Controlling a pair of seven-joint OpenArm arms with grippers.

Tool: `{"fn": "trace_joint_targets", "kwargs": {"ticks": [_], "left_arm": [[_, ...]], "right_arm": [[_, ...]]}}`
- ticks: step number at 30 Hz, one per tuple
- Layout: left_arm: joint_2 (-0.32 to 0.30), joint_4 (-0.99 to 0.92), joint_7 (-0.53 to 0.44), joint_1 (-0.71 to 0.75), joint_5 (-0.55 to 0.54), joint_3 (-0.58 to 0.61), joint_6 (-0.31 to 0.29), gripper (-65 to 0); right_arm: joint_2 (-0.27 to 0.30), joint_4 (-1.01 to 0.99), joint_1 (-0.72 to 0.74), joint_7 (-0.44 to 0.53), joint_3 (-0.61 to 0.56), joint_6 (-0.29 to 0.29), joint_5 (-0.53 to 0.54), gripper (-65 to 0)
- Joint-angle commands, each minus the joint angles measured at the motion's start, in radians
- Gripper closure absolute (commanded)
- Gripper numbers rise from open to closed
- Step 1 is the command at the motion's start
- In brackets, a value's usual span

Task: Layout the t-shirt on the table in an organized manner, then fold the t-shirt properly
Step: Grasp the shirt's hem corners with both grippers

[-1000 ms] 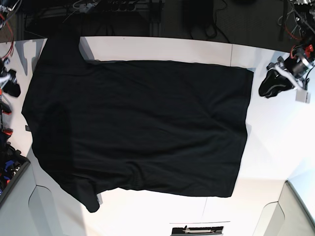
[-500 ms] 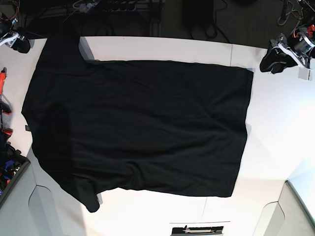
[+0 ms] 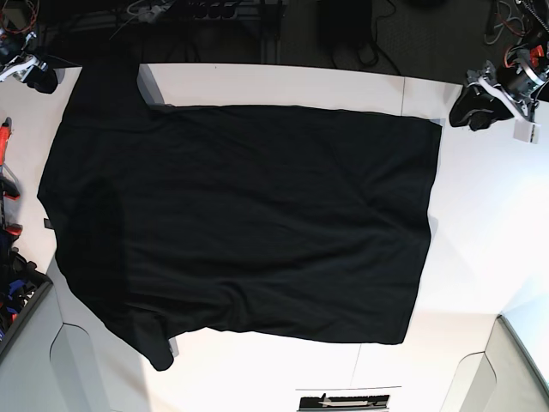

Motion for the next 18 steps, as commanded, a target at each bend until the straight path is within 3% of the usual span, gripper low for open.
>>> {"fn": "trace_joint_targets", "kwargs": {"ticks": [1, 10, 18], "left_arm": [[-0.016, 0.016, -0.020, -0.013, -0.014, 0.016, -0.010, -38.7], [-0.016, 0.015, -0.095, -0.071, 0.165, 0.181, -0.010, -38.7], [-0.007, 0.015, -0.096, -0.075, 0.174, 0.240, -0.010, -38.6]], "right_arm": [[0.006, 0.011, -0.006, -0.008, 0.007, 0.002, 0.002, -18.0], [-0.017, 0.013, -0.006, -0.008, 0.007, 0.003, 0.011, -18.0], [-0.017, 0.015, -0.005, -0.008, -0.006, 0.006, 0.023, -18.0]]}}
